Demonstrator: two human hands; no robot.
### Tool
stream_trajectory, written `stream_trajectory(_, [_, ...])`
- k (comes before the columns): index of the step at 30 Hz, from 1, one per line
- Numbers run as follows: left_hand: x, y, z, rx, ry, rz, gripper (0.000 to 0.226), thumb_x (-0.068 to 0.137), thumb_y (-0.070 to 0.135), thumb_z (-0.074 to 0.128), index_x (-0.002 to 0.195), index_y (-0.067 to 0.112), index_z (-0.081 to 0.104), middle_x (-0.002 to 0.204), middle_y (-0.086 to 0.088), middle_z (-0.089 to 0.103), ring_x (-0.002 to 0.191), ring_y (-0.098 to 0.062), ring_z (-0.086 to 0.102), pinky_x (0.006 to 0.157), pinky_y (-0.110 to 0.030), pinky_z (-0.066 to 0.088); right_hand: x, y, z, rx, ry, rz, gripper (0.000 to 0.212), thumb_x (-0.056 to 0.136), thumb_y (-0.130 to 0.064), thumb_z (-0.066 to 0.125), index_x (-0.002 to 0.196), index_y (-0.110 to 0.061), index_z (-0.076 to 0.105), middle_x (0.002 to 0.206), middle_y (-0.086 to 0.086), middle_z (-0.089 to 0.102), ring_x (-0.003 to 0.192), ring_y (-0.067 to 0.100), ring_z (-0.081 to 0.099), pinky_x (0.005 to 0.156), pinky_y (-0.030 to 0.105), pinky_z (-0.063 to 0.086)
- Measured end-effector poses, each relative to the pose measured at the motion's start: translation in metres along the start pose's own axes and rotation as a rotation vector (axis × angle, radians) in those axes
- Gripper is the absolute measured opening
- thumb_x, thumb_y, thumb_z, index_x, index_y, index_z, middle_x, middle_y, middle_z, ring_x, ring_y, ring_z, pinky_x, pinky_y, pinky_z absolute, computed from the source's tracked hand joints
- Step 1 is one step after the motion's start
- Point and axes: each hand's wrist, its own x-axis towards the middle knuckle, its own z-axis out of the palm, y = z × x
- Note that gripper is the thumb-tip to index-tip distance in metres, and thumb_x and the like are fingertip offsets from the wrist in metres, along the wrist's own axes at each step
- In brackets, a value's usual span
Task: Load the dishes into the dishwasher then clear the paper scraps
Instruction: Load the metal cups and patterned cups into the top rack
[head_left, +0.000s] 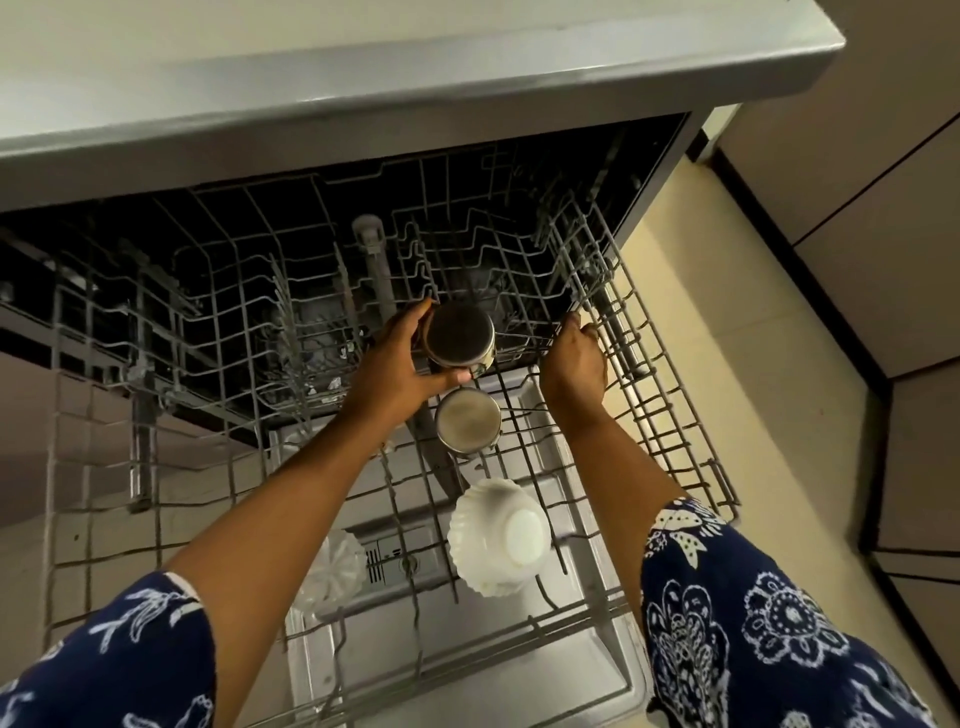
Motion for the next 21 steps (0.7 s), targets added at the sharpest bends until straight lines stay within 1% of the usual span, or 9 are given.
stream_trajectory(2, [-0.003, 0.0, -0.001, -0.045, -0.015, -0.028, 0.104, 0.063, 0.043, 0.084, 0.149, 0.029, 0.027, 0.148, -0.003, 0.041, 0.131, -0.021, 0.044, 0.107, -0.043, 0.04, -0.004, 0.0, -0.002, -0.017, 0.017, 0.011, 0.041, 0.097, -0.001, 0.03, 0.137, -0.007, 0.035, 0.126, 0.02, 0.049, 0.107, 0.032, 0.054, 0.084, 0.038, 0.045])
stream_trajectory(4, [-0.009, 0.001, -0.003, -0.054, -0.012, -0.062, 0.106, 0.062, 0.051, 0.08, 0.149, 0.031, 0.024, 0.149, -0.005, 0.04, 0.133, -0.023, 0.042, 0.107, -0.042, 0.04, -0.012, 0.004, -0.003, -0.034, 0.056, -0.031, 0.046, 0.093, 0.004, 0.034, 0.137, -0.006, 0.034, 0.127, 0.021, 0.048, 0.104, 0.033, 0.055, 0.079, 0.037, 0.046])
stream_trajectory(7, [-0.032, 0.004, -0.009, -0.136, 0.047, -0.095, 0.104, 0.059, 0.061, 0.071, 0.148, 0.036, 0.025, 0.151, -0.004, 0.038, 0.134, -0.02, 0.041, 0.106, -0.042, 0.041, -0.028, 0.013, -0.009, -0.02, 0.083, -0.078, 0.052, 0.089, 0.009, 0.038, 0.138, -0.006, 0.036, 0.125, 0.017, 0.053, 0.106, 0.031, 0.055, 0.083, 0.036, 0.047])
stream_trajectory(9, [-0.057, 0.004, -0.011, -0.199, 0.092, -0.095, 0.094, 0.067, 0.053, 0.072, 0.147, 0.035, 0.027, 0.151, 0.0, 0.037, 0.133, -0.015, 0.041, 0.104, -0.039, 0.043, -0.044, 0.018, -0.02, 0.011, 0.106, -0.096, 0.049, 0.088, 0.008, 0.041, 0.135, -0.008, 0.043, 0.122, 0.013, 0.056, 0.105, 0.029, 0.055, 0.085, 0.037, 0.047])
stream_trajectory(11, [-0.083, 0.008, -0.01, -0.209, 0.11, -0.164, 0.082, 0.076, 0.037, 0.075, 0.146, 0.034, 0.032, 0.147, 0.002, 0.042, 0.126, -0.011, 0.046, 0.098, -0.032, 0.045, -0.066, 0.024, -0.029, 0.049, 0.118, -0.116, 0.041, 0.091, 0.002, 0.043, 0.13, -0.01, 0.049, 0.117, 0.01, 0.057, 0.102, 0.027, 0.056, 0.082, 0.035, 0.045])
stream_trajectory(14, [-0.109, 0.01, 0.004, -0.205, 0.048, -0.276, 0.067, 0.084, 0.029, 0.071, 0.143, 0.034, 0.038, 0.141, 0.001, 0.049, 0.124, -0.016, 0.051, 0.1, -0.033, 0.046, -0.089, 0.044, -0.028, 0.083, 0.025, -0.054, 0.045, 0.091, 0.004, 0.043, 0.131, -0.013, 0.051, 0.126, 0.008, 0.057, 0.104, 0.025, 0.059, 0.087, 0.033, 0.049])
stream_trajectory(17, [-0.111, 0.009, 0.02, -0.16, -0.052, -0.326, 0.059, 0.092, 0.031, 0.061, 0.146, 0.029, 0.036, 0.142, -0.004, 0.051, 0.127, -0.021, 0.05, 0.104, -0.035, 0.043, -0.097, 0.058, -0.018, 0.018, -0.164, 0.001, 0.058, 0.09, 0.004, 0.04, 0.143, -0.02, 0.038, 0.14, 0.008, 0.049, 0.117, 0.028, 0.055, 0.096, 0.037, 0.048])
stream_trajectory(19, [-0.108, 0.009, 0.028, -0.125, -0.078, -0.337, 0.054, 0.096, 0.029, 0.054, 0.146, 0.029, 0.035, 0.137, -0.005, 0.055, 0.124, -0.021, 0.053, 0.1, -0.031, 0.044, -0.1, 0.063, -0.01, -0.056, -0.223, 0.013, 0.071, 0.088, 0.007, 0.038, 0.149, -0.026, 0.024, 0.146, 0.009, 0.04, 0.124, 0.03, 0.049, 0.097, 0.041, 0.047])
stream_trajectory(21, [-0.109, 0.01, 0.035, -0.089, -0.091, -0.336, 0.052, 0.098, 0.027, 0.05, 0.147, 0.031, 0.034, 0.133, -0.004, 0.058, 0.118, -0.02, 0.056, 0.092, -0.025, 0.044, -0.101, 0.066, -0.007, -0.152, -0.23, 0.023, 0.076, 0.088, 0.005, 0.038, 0.151, -0.029, 0.013, 0.151, 0.013, 0.03, 0.131, 0.034, 0.041, 0.101, 0.046, 0.044])
